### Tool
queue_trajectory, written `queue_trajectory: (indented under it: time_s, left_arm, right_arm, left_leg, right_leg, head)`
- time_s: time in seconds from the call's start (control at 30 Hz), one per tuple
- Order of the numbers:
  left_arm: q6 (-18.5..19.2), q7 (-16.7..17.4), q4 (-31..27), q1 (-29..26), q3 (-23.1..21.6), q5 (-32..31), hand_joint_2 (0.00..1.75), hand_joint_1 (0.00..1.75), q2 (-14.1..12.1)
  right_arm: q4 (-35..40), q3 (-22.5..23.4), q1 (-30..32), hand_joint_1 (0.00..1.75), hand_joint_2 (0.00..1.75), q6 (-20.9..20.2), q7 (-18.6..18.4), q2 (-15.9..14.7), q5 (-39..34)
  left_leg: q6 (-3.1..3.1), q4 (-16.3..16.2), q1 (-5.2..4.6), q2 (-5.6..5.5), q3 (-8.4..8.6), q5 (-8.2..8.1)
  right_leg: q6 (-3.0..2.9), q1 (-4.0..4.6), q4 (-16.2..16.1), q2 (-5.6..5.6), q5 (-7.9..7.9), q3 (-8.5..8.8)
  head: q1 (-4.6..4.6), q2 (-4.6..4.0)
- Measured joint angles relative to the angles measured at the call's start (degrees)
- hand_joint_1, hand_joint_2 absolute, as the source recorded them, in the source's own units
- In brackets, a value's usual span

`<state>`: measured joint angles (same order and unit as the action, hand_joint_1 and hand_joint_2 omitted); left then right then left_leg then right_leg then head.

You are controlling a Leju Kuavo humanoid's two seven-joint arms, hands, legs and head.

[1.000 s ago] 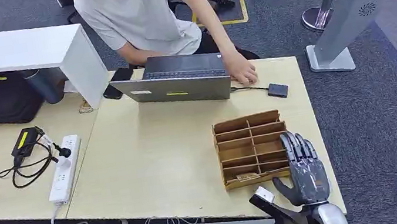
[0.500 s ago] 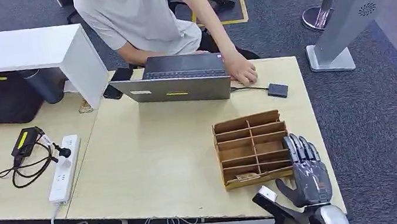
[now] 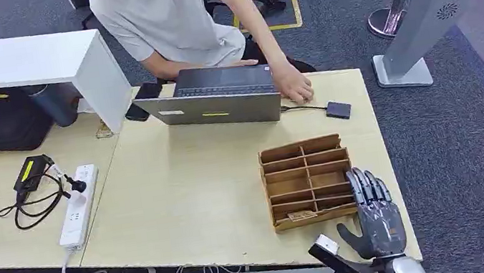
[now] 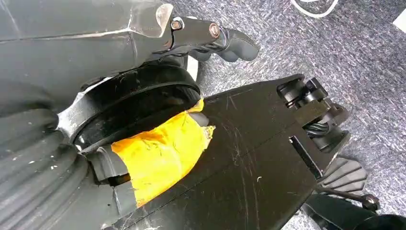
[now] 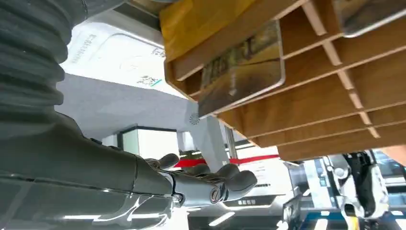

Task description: Pass the card to the sensor for recognition and then transmit it.

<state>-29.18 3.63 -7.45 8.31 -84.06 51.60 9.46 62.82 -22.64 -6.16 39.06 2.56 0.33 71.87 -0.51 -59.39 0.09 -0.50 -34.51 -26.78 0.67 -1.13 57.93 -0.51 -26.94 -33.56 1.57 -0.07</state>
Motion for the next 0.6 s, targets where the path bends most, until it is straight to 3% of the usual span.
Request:
queue_trajectory:
  time_s: [0.6]
  left_arm:
    - [0.0, 0.0, 0.0, 0.0, 0.0, 0.1, 1.75, 0.00, 0.0]
  right_arm:
    - [0.4, -0.8, 0.9, 0.00, 1.75, 0.1, -0.5, 0.3, -0.1]
  left_leg:
    - [0.00, 0.0, 0.00, 0.00, 0.00, 0.00]
  right_leg:
    - [0.00, 0.00, 0.0, 0.00, 0.00, 0.00]
  head:
    - [0.00, 0.00]
